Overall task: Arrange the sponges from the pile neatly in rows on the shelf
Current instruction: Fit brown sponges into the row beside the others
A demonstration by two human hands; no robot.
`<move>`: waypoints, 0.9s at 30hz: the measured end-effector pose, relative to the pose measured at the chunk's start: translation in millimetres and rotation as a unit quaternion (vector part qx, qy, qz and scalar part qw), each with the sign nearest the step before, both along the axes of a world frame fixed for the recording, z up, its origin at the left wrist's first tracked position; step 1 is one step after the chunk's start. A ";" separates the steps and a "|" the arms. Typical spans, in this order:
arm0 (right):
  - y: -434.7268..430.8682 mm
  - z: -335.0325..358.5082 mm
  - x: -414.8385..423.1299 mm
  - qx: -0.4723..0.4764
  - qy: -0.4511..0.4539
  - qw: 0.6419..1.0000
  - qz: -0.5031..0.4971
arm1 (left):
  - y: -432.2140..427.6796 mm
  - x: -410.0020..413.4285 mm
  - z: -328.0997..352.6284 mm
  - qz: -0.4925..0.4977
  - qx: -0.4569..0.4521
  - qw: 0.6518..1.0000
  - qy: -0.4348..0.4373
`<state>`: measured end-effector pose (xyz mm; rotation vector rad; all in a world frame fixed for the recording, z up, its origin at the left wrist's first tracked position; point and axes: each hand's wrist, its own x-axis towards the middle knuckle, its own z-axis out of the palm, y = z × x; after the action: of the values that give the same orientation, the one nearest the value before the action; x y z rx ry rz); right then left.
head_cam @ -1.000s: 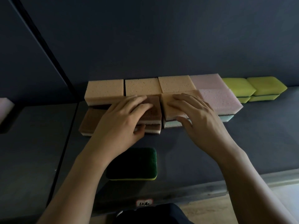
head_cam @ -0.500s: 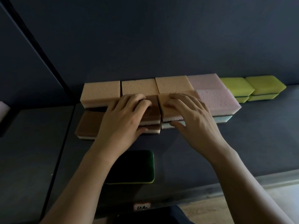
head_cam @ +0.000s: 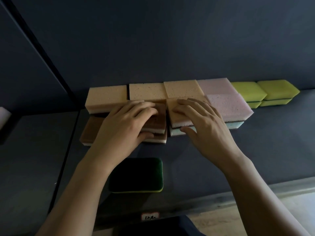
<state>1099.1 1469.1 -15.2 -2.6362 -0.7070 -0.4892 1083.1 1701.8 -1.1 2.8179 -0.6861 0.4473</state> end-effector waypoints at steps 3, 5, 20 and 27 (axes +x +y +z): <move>3.5 -3.2 -1.2 -0.004 -0.002 1.000 -0.002 | 0.3 -1.6 -4.9 0.004 0.001 1.000 0.004; 5.5 -5.3 -1.4 -0.005 -0.003 1.000 -0.010 | -1.2 -2.3 -6.8 0.012 0.002 1.000 0.004; 2.8 -3.6 -0.9 -0.010 -0.013 1.000 -0.019 | -10.8 1.9 -7.2 0.039 0.006 0.999 -0.006; 2.6 -8.4 4.8 -0.004 -0.004 1.000 -0.016 | -11.7 5.5 -8.3 0.043 0.003 0.999 -0.003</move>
<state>1103.9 1471.7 -23.5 -2.6584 -0.6722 -0.5072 1088.6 1690.1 -9.4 2.8617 -0.5690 0.4692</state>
